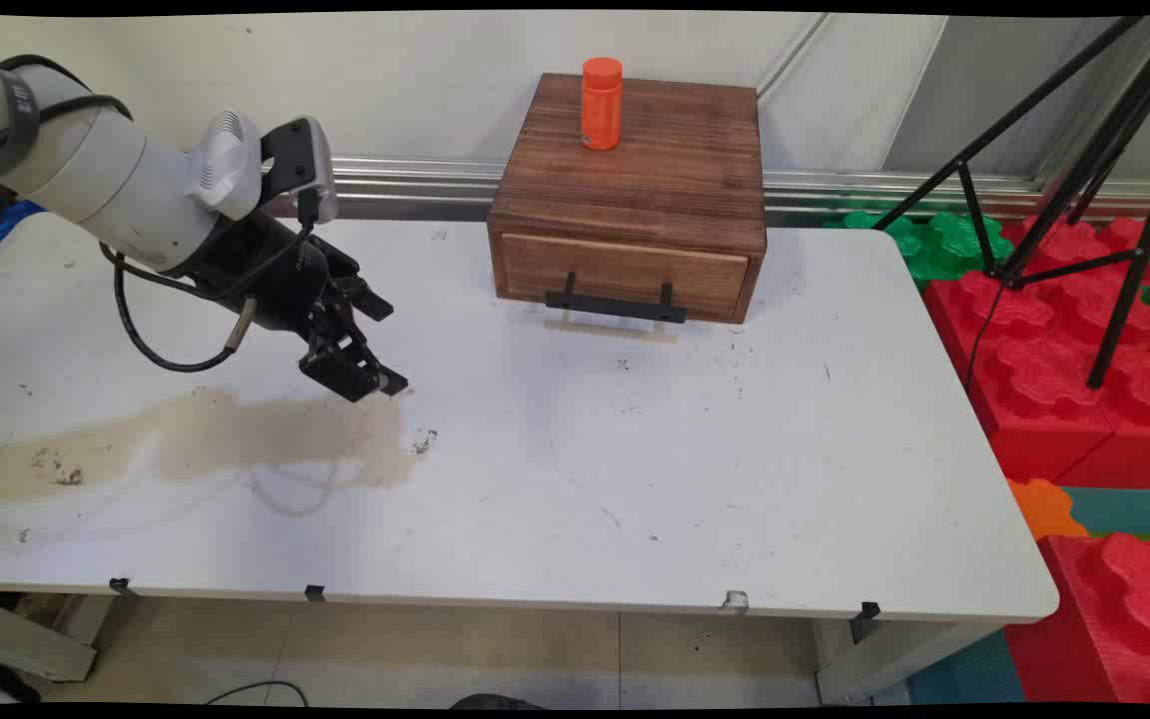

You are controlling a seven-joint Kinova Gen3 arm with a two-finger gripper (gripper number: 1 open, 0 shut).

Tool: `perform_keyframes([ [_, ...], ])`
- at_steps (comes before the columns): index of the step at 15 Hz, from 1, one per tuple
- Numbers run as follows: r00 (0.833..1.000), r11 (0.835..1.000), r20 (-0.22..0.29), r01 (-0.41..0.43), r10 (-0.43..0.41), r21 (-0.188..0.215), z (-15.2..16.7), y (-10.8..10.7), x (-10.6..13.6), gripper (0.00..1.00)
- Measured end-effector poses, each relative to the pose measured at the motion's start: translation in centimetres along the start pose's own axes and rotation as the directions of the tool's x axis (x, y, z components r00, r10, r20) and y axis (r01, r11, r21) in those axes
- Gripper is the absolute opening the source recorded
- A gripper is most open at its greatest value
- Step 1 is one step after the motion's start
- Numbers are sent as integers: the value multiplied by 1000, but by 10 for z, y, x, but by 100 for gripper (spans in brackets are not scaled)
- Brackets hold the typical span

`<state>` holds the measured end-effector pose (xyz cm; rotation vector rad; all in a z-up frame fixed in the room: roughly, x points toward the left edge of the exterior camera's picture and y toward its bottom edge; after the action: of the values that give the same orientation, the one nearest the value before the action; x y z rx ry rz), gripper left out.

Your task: Open the drawer

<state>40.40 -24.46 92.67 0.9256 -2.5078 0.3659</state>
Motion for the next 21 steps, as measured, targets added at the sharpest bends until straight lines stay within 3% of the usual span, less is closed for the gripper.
perform_keyframes([
  [11,1000,999,-24,-8,9,34,7,-16,25,100],
  [21,997,997,-44,-66,67,32,38,-34,77,100],
])
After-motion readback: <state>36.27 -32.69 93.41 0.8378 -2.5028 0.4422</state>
